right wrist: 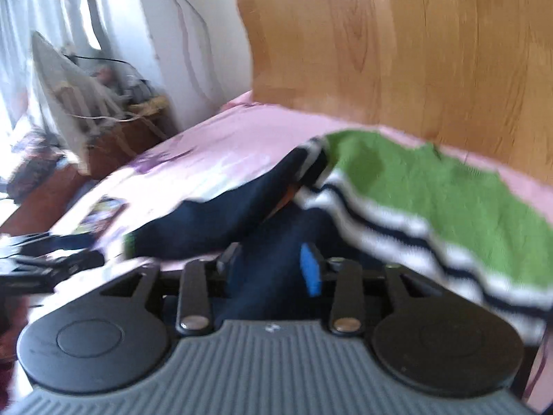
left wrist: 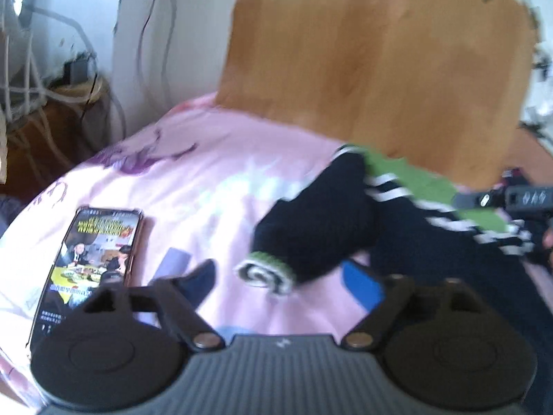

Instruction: Fold small clothes

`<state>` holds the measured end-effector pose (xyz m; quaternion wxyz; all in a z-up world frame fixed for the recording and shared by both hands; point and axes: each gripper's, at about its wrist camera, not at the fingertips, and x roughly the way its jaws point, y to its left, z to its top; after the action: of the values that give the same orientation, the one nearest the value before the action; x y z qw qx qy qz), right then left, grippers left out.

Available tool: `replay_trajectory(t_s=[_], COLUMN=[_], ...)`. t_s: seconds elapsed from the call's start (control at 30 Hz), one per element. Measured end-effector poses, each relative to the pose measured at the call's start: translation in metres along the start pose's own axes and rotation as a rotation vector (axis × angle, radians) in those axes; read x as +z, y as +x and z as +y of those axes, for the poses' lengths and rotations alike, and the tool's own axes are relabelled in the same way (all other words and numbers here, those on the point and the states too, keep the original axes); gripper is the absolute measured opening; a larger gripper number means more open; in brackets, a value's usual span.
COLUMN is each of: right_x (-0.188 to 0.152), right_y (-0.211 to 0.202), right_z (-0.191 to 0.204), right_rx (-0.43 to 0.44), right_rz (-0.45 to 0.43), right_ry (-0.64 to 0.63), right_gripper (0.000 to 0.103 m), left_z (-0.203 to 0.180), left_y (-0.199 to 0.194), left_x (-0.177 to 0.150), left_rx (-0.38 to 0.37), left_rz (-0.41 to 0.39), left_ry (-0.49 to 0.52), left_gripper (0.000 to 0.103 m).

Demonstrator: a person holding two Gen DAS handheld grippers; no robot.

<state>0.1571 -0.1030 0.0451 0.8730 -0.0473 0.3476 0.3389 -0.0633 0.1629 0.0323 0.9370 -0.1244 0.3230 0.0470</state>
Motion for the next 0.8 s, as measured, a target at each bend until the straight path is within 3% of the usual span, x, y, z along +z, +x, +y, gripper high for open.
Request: replay_trajectory(t_s=[0.07,0.13,0.17,0.2,0.3,0.37,0.4,0.43,0.53,0.63,0.8], right_x=[0.014,0.031,0.039,0.046,0.062,0.063,0.061,0.06,0.062,0.063,0.068], right_y=[0.023,0.046,0.063,0.071,0.105,0.132,0.147,0.151,0.156,0.148,0.114], right_z=[-0.015,-0.024,-0.028,-0.031,-0.044,-0.049,-0.049,-0.043,-0.029,-0.032,-0.059], right_rx=[-0.024,-0.058,-0.078,-0.079,-0.067,0.016,0.039,0.031,0.047,0.064,0.056], right_rz=[0.015,0.031,0.042,0.052,0.085,0.15,0.178,0.136,0.122,0.137,0.078], right_ry=[0.03,0.021,0.025,0.034,0.085,0.155,0.177,0.16,0.102,0.063,0.138], right_gripper=[0.046,0.046,0.046,0.046,0.045,0.036,0.039,0.045,0.065,0.064,0.063], left_z=[0.003,0.005,0.006,0.007,0.028,0.05,0.06,0.067,0.07,0.052,0.023], left_y=[0.021,0.039,0.047,0.052,0.048,0.031,0.024,0.02,0.017,0.014,0.004], left_x=[0.006,0.014,0.017,0.022,0.041,0.055,0.061,0.066,0.077,0.085,0.103], left_rx=[-0.003,-0.043,-0.051,-0.037,0.016,0.117,0.155,0.161,0.15,0.153,0.039], left_rz=[0.044,0.09,0.109,0.106,0.043,-0.053,-0.088,-0.1,-0.1,-0.145,-0.22], left_ry=[-0.036,-0.075,-0.085,-0.088,-0.182,-0.24,-0.267,-0.283,-0.266,-0.207,-0.158], left_gripper=[0.087,0.059,0.029,0.014,0.013,0.013,0.013,0.013,0.013,0.013,0.013])
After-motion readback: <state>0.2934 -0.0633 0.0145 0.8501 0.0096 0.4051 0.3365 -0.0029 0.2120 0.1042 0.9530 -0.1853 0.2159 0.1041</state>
